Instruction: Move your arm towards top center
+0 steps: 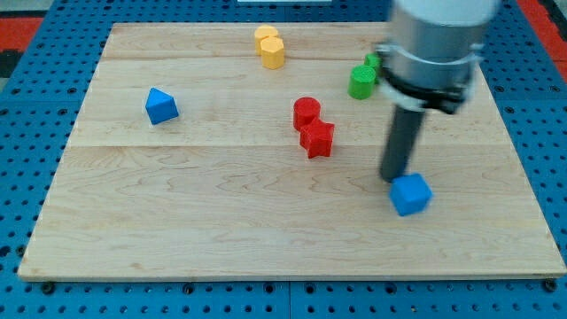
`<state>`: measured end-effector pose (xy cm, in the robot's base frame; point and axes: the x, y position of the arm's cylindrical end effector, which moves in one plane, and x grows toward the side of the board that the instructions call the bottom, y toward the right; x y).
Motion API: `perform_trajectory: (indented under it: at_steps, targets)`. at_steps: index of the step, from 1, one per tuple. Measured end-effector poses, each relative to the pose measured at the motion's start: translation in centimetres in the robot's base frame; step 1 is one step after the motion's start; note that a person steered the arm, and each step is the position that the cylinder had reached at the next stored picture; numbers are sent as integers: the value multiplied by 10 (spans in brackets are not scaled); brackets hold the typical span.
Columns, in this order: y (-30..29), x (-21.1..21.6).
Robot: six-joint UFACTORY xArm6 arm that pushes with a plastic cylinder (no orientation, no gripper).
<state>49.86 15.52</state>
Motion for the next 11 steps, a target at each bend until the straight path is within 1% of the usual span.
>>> perform_trajectory:
  at_steps: [1,2,3,4,5,6,8,11]
  targets:
    - [41,38]
    - [41,-12]
    - [64,-115]
    - [74,-179]
    - [74,-217]
    - [74,-240]
    - [11,-306]
    - [-61,-306]
